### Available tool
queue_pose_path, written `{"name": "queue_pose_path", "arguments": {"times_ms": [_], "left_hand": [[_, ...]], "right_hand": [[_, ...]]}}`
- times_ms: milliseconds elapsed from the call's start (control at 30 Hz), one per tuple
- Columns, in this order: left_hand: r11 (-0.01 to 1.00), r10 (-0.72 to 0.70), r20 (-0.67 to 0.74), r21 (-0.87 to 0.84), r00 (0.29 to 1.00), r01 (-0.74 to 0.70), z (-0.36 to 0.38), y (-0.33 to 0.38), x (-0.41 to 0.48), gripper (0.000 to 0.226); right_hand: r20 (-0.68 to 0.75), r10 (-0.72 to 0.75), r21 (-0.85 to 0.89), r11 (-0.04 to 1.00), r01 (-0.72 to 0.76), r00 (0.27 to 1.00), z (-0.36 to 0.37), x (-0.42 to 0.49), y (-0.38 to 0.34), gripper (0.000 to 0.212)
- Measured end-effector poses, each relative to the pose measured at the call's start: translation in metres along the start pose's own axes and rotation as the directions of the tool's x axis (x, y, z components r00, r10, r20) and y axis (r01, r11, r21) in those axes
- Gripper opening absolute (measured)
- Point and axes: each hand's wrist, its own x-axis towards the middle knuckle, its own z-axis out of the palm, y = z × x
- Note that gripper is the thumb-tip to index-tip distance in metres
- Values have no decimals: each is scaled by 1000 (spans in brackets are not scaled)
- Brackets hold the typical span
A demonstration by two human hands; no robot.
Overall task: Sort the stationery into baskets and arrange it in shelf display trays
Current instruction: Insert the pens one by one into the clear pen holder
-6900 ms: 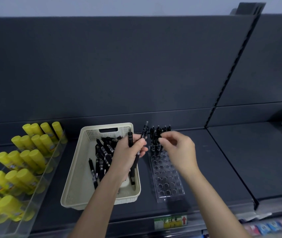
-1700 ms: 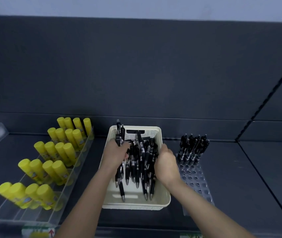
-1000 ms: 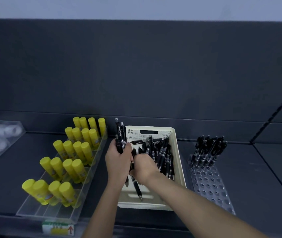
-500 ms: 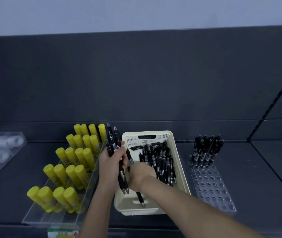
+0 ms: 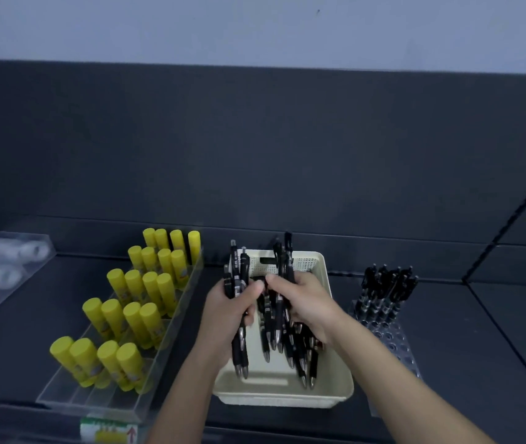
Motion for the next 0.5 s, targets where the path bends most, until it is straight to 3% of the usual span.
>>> {"name": "queue_pose_path", "arguments": {"times_ms": [167, 267, 400, 500], "left_hand": [[994, -103, 215, -26, 971, 111, 35, 0, -3, 43], [993, -78, 296, -61, 952, 100, 46, -5, -4, 22], [996, -91, 300, 7, 950, 93, 59, -10, -6, 8], [992, -121, 223, 3, 967, 124, 67, -11, -7, 11]], "right_hand": [[-85, -80, 6, 997, 81, 993, -15, -17, -3, 29], [-168, -99, -28, 995, 96, 981, -24, -21, 1, 32], [-219, -119, -20, 993, 118, 968, -32, -27, 6, 52], [-296, -120, 52, 989, 141, 948, -38, -31, 12, 36]]}}
